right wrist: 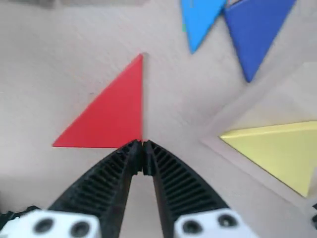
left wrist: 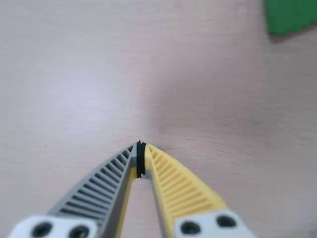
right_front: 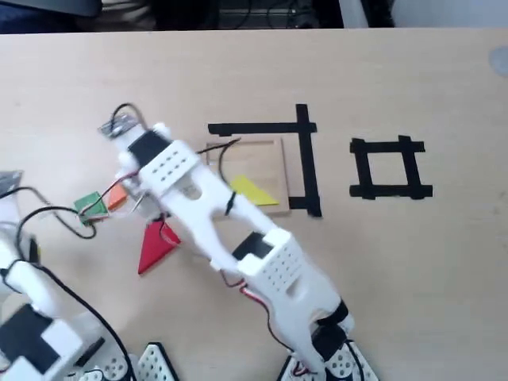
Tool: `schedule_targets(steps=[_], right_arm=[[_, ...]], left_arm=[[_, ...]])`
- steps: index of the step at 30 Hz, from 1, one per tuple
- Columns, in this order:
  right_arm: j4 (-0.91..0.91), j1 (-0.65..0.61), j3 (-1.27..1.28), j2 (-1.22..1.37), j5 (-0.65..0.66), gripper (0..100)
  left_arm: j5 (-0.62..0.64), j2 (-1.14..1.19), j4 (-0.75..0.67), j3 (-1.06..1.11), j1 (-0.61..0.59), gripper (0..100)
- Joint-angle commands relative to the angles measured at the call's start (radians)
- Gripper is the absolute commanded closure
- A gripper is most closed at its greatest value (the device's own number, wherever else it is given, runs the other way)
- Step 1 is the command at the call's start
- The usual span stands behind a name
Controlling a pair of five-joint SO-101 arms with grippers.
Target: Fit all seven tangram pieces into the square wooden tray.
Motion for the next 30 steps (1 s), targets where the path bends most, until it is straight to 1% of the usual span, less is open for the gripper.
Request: schedule_targets(steps=[1, 4, 6, 11, 14, 18, 20, 22, 24, 26, 27, 30], right_arm=[[0.029, 0.083, 0.047, -0.071, 0.055, 98.7], [0.028, 0.124, 0.153, -0.111, 0.061, 98.7], [0.026, 0.16, 0.228, -0.157, 0.089, 98.7], [0.012, 0.253, 0.401, -0.355, 0.158, 98.7], [-0.026, 0.308, 0.489, -0.527, 0.19, 98.7], [-0.074, 0.37, 0.616, -0.769, 0.232, 98.8], [-0.103, 0.407, 0.69, -0.869, 0.247, 98.8], [-0.14, 0.454, 0.76, -0.949, 0.252, 98.7], [-0.164, 0.505, 0.823, -1.006, 0.25, 98.7], [-0.173, 0.549, 0.883, -1.049, 0.25, 98.7], [-0.175, 0.565, 0.911, -1.066, 0.25, 98.7], [-0.216, 0.586, 0.993, -1.115, 0.247, 98.7]], left_arm=[[-0.068, -0.12, 0.084, -0.045, 0.104, 97], [-0.094, -0.18, 0.101, -0.021, 0.189, 97], [-0.094, -0.207, 0.101, -0.005, 0.24, 97], [-0.072, -0.256, 0.098, 0.019, 0.344, 97], [0.023, -0.304, 0.097, 0.033, 0.45, 97], [0.227, -0.416, 0.072, 0.031, 0.618, 97], [0.342, -0.474, 0.052, 0.033, 0.688, 97], [0.43, -0.512, 0.054, 0.033, 0.753, 97], [0.474, -0.516, 0.063, 0.035, 0.788, 97], [0.5, -0.488, 0.084, 0.041, 0.799, 96], [0.516, -0.465, 0.095, 0.051, 0.812, 94], [0.568, -0.365, 0.141, 0.096, 0.892, 80]])
